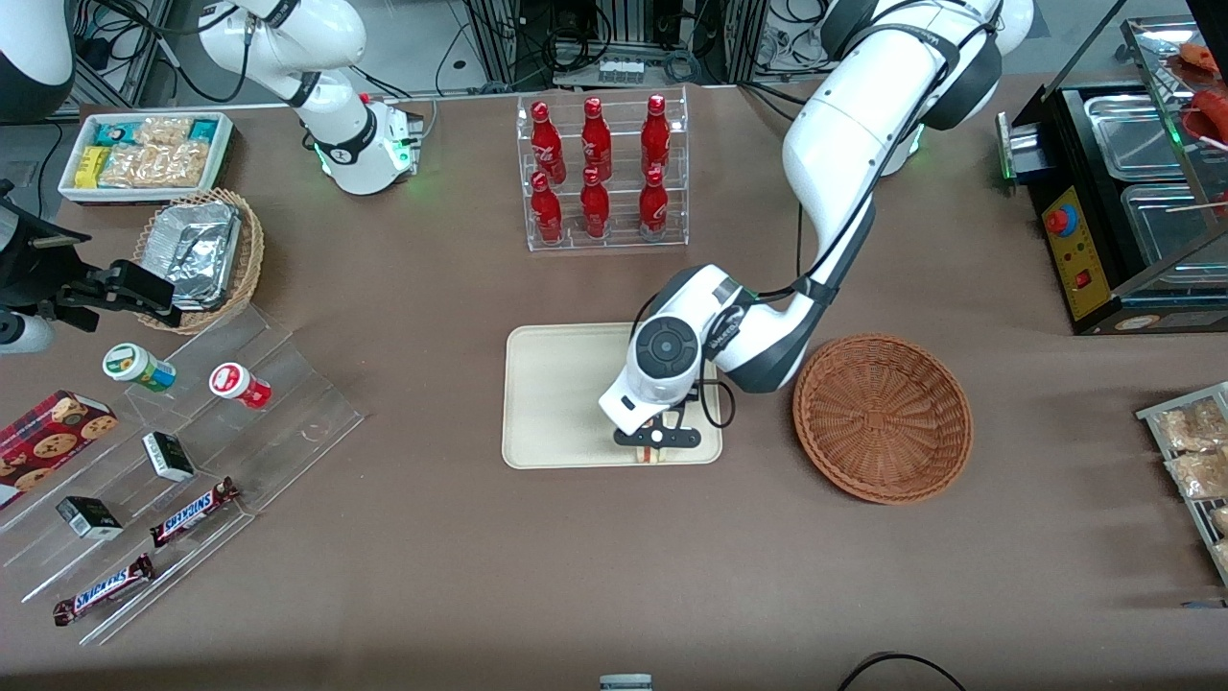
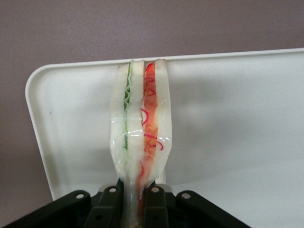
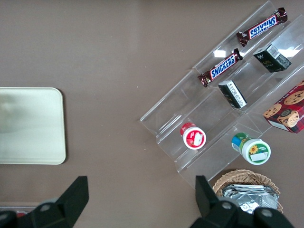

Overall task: Place sandwich from basket to tray
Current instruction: 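Lower the sandwich onto the tray and open the left gripper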

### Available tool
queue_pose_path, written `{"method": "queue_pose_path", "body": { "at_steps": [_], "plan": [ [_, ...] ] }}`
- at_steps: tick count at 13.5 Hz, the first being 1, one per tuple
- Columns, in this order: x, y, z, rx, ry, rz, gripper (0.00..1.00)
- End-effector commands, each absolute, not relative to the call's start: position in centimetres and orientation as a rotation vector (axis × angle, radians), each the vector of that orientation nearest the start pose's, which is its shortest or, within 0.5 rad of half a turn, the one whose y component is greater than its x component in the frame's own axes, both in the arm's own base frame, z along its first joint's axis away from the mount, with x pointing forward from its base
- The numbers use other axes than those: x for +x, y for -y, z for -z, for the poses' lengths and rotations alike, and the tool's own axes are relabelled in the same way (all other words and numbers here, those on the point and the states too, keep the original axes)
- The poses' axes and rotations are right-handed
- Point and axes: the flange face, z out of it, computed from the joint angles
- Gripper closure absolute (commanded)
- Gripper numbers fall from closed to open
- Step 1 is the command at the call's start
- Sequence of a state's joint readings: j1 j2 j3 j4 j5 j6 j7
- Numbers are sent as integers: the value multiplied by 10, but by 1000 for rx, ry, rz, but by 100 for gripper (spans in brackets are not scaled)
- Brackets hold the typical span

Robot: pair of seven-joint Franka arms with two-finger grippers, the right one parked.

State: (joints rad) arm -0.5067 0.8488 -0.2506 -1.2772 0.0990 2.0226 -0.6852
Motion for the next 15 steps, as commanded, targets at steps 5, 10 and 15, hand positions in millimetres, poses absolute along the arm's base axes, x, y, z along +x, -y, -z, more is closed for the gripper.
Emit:
{"method": "queue_pose_path", "body": {
  "at_steps": [5,10,15],
  "plan": [
    [565,469,-266,-3098,-34,-224,100],
    [561,469,-257,-3090,-36,-232,100],
    [557,470,-245,-3099,-31,-218,100]
  ]
}}
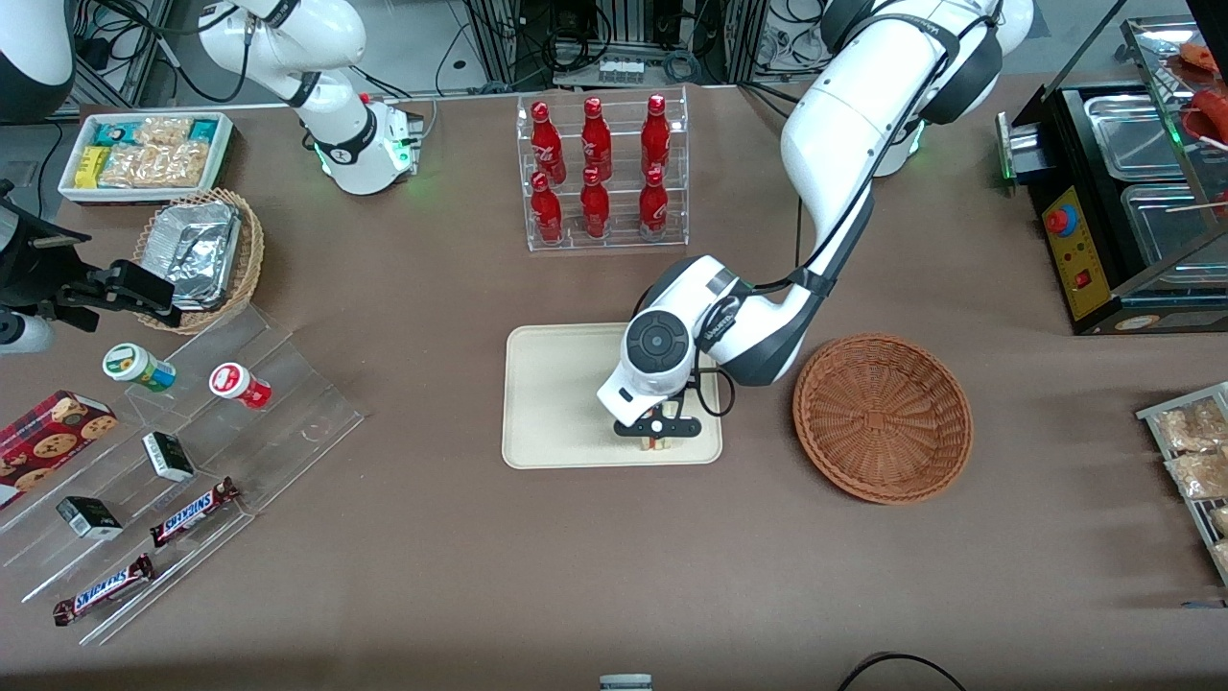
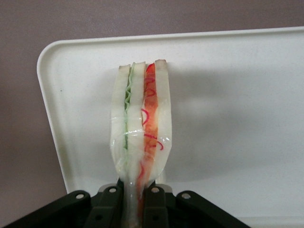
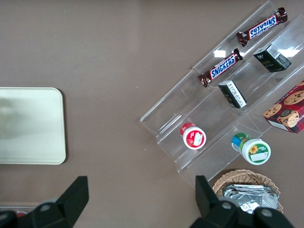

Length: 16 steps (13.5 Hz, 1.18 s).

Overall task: Place sandwich from basket to tray
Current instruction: 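Lower the sandwich onto the tray and open the left gripper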

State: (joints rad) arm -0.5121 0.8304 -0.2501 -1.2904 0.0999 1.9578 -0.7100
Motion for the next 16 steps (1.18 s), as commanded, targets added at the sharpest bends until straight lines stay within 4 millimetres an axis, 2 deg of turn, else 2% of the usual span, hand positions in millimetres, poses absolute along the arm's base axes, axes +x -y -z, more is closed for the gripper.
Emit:
{"method": "queue_pose_path", "body": {
  "at_steps": [1,7,8,9,10,16],
  "plan": [
    [554,471,-240,-3105,-28,-206,100],
    [555,469,-235,-3093,-27,-185,98],
    [555,469,-235,-3093,-31,-186,66],
    [555,468,-236,-3093,-39,-185,44],
    [555,468,-235,-3093,-28,-189,0],
    [557,469,-239,-3099,-25,-178,0]
  ]
}}
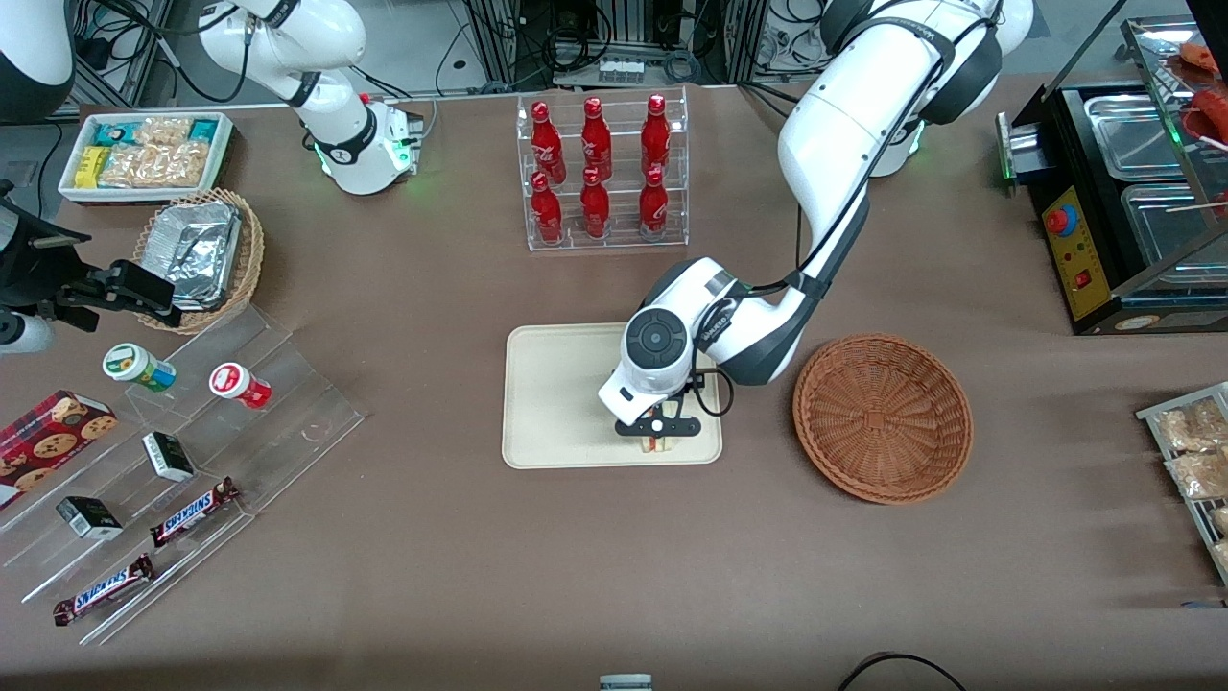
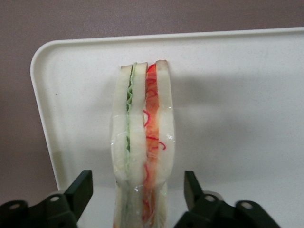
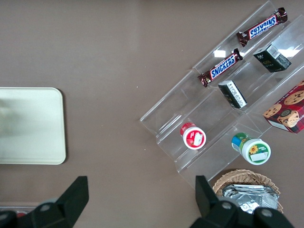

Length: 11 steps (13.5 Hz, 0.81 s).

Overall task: Place sandwich from basket to tray
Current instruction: 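Lower the sandwich onto the tray and open the left gripper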

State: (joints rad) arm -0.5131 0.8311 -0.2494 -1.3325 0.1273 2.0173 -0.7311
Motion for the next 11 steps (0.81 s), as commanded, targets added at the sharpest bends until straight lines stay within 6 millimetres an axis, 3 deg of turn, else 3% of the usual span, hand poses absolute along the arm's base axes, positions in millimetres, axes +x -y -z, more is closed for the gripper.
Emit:
{"method": "queue_pose_path", "body": {
  "at_steps": [1,6,9,11],
  "plan": [
    [557,469,-241,-3100,-27,-176,0],
    [560,468,-253,-3109,11,-156,0],
    [567,461,-279,-3120,39,-121,0],
    [572,458,-310,-3136,50,-69,0]
  ]
}}
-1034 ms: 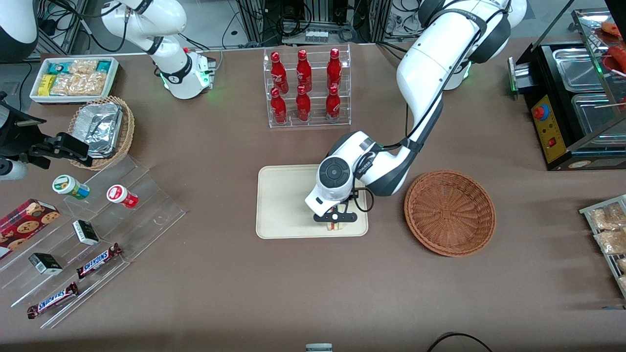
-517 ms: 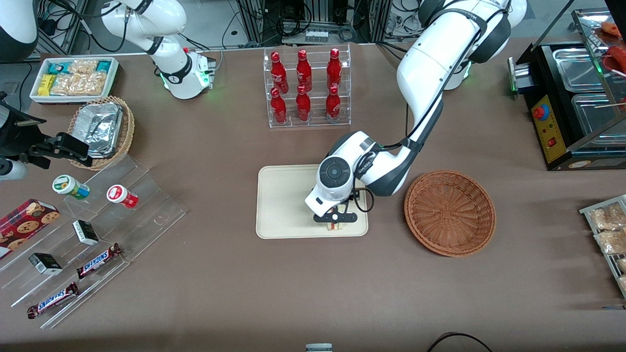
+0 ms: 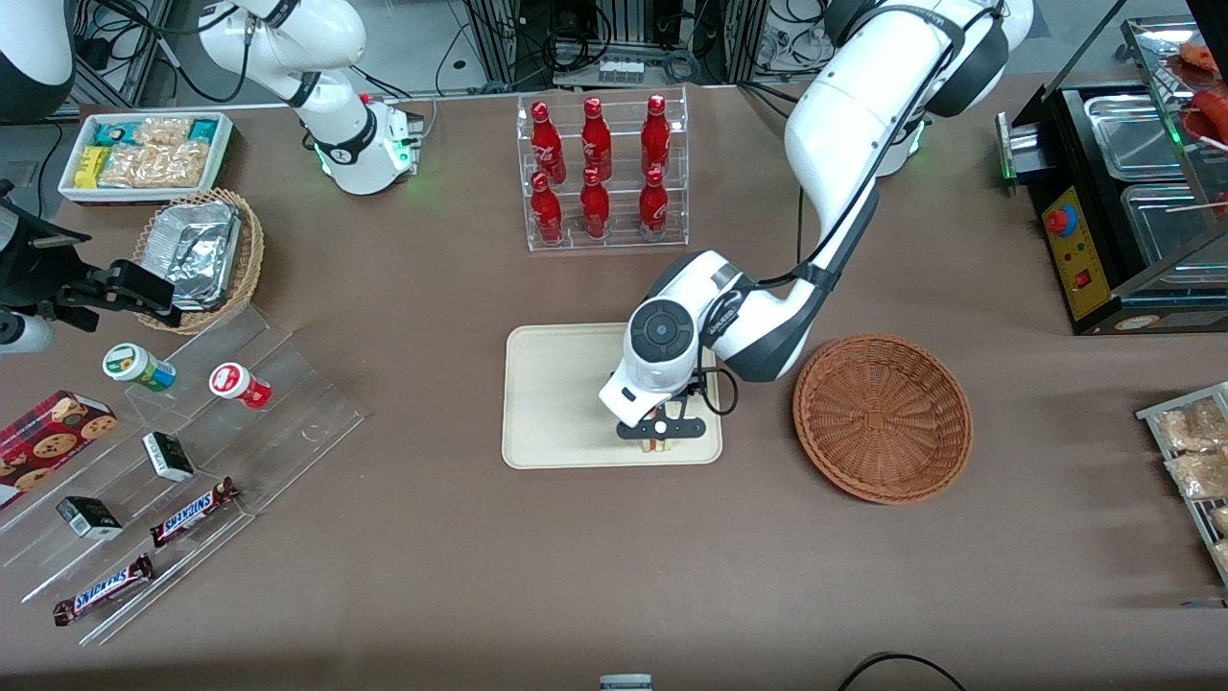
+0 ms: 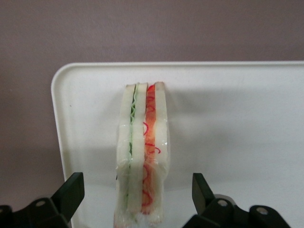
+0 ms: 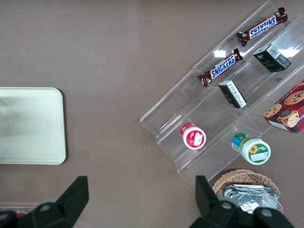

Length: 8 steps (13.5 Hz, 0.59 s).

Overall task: Place sandwich from basket to tray
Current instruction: 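Raise the left gripper off the sandwich and withdraw it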

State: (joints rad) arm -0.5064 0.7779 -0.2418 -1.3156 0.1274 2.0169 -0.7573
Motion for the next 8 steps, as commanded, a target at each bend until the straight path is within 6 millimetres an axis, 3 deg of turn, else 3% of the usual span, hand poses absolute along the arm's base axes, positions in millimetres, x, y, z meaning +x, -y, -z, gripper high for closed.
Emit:
{"method": "queue_pose_path", "body": {
  "at_steps": [1,4,8],
  "plan": [
    [579,448,-323,-3131,66,-42,0],
    [587,437,-360,-3142,70,46,0],
    [609,409,-399,-3117,78,136,0]
  ]
}}
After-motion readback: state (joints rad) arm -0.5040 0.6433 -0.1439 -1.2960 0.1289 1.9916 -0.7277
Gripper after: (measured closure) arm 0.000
